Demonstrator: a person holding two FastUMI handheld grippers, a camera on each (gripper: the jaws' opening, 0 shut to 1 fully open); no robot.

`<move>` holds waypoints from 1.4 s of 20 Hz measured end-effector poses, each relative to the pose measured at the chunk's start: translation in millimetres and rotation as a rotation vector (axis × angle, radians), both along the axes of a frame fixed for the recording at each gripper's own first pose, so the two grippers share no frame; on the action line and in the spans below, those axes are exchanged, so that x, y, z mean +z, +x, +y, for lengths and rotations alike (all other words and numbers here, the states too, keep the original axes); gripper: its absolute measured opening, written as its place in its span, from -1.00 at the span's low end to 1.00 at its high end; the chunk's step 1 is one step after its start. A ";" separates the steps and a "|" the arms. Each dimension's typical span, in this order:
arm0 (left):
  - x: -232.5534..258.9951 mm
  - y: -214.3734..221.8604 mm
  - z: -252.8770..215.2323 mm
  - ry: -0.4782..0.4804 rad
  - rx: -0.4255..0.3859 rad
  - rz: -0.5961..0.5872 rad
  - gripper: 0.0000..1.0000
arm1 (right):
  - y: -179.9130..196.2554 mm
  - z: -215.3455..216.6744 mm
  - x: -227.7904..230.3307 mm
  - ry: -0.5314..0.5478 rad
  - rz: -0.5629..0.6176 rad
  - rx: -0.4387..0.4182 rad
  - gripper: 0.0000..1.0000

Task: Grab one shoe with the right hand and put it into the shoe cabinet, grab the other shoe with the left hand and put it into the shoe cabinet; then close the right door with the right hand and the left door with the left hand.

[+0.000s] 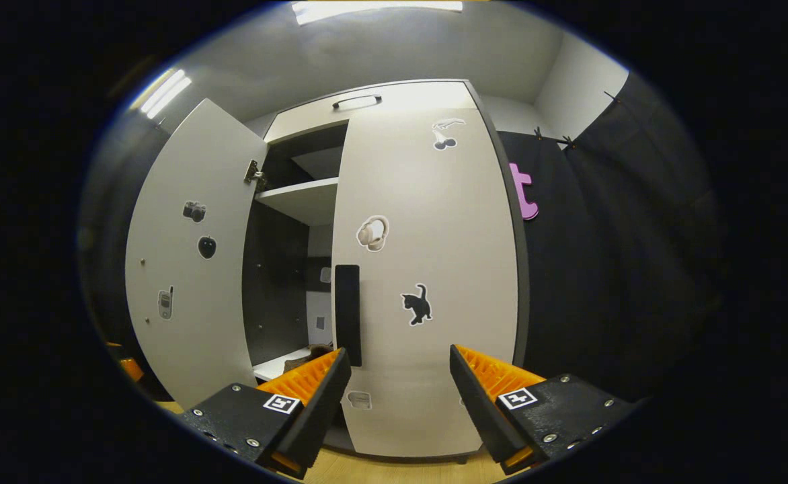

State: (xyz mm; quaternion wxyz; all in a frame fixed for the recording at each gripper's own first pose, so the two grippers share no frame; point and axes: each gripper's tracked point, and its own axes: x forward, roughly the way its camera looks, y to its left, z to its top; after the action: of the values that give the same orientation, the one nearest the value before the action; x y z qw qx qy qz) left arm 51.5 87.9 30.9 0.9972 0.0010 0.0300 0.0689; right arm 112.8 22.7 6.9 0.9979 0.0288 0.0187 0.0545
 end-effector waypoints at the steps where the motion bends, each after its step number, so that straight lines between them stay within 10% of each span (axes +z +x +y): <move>1: 0.9 -0.2 7.7 0.001 0.014 -0.001 1.00 | -6.0 -4.5 0.0 0.003 -0.002 -0.008 0.83; 12: 69.4 58.0 120.1 0.131 0.179 -0.064 0.89 | -34.4 -36.5 0.9 -0.005 0.000 -0.067 0.83; 28: 79.5 84.5 85.3 0.107 0.079 -0.077 0.80 | -26.7 -42.0 -1.3 0.068 0.006 -0.040 0.83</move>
State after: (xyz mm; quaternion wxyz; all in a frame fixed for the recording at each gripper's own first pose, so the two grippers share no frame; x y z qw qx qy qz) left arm 136.0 173.2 110.4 0.9926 0.0506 -0.0123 0.1098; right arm 86.1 -19.3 5.7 0.9972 0.0631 0.0190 0.0352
